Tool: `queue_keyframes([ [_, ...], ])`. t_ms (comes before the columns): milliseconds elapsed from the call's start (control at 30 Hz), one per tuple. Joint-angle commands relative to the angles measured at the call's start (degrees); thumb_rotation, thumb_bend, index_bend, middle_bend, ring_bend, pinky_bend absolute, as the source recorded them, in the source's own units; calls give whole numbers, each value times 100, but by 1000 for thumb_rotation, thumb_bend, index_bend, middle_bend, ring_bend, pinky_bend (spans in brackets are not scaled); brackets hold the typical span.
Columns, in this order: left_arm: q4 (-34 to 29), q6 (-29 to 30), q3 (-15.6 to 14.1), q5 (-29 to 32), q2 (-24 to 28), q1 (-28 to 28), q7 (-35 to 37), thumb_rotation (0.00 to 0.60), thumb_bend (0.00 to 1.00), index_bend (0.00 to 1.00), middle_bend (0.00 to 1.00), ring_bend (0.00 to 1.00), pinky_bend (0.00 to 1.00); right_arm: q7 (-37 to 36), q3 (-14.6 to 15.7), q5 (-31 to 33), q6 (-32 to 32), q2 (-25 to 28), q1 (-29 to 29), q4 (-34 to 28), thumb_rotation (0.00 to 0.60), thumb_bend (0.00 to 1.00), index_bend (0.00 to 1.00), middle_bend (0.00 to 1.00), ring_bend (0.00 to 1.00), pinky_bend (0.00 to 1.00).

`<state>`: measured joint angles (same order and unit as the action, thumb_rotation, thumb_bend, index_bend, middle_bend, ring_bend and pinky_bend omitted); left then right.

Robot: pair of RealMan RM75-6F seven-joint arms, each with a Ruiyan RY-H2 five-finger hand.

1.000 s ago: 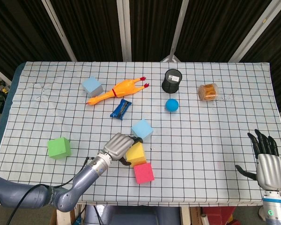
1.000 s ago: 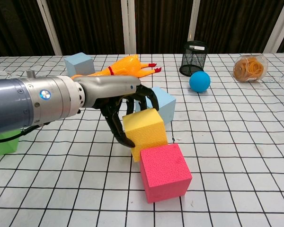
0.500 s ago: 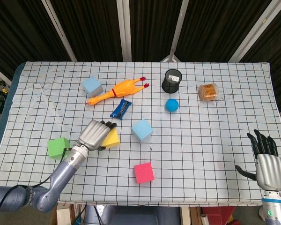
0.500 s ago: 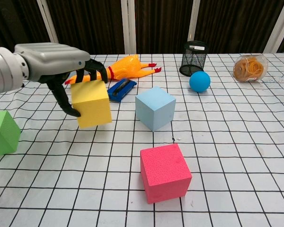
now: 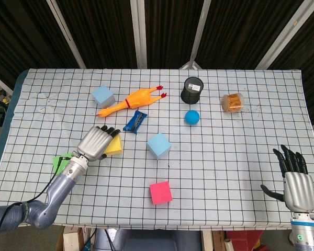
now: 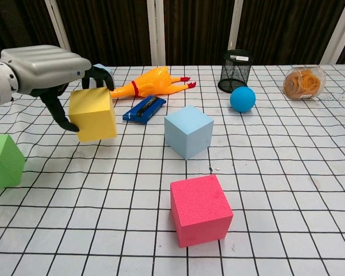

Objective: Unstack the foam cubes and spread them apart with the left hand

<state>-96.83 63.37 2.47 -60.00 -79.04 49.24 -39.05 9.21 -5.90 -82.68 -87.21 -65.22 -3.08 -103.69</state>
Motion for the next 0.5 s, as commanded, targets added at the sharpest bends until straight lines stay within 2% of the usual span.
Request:
queue_keyframes([
  [33, 100, 8, 72, 207, -118, 9, -194, 600, 56, 164, 172, 221, 469, -30, -7, 8, -3, 10, 2, 5, 600, 40, 113, 0, 64, 0],
  [100, 91, 44, 144, 453, -204, 33, -410, 600, 10, 86, 86, 108, 376, -46, -6, 11, 3, 21, 3, 5, 600, 40, 113, 0, 64, 0],
  [200, -44, 101, 276, 721, -263, 59, -560, 600, 0, 57, 15, 14, 284, -54, -5, 16, 5, 34, 5, 4, 600, 40, 113, 0, 64, 0],
  [300, -335, 187, 388, 823, -148, 29, -533, 600, 0, 32, 0, 0, 221, -63, -9, 22, 5, 36, 5, 9, 600, 40, 113, 0, 64, 0],
  [367, -720, 304, 461, 846, 104, -50, -455, 600, 0, 24, 0, 0, 214, -63, -8, 27, 19, 35, -1, 15, 600, 40, 113, 0, 64, 0],
  [500, -1532, 696, 426, 303, 692, -448, 90, 600, 0, 22, 0, 0, 214, -79, 7, 3, 23, 52, 1, 4, 600, 40, 113, 0, 65, 0],
])
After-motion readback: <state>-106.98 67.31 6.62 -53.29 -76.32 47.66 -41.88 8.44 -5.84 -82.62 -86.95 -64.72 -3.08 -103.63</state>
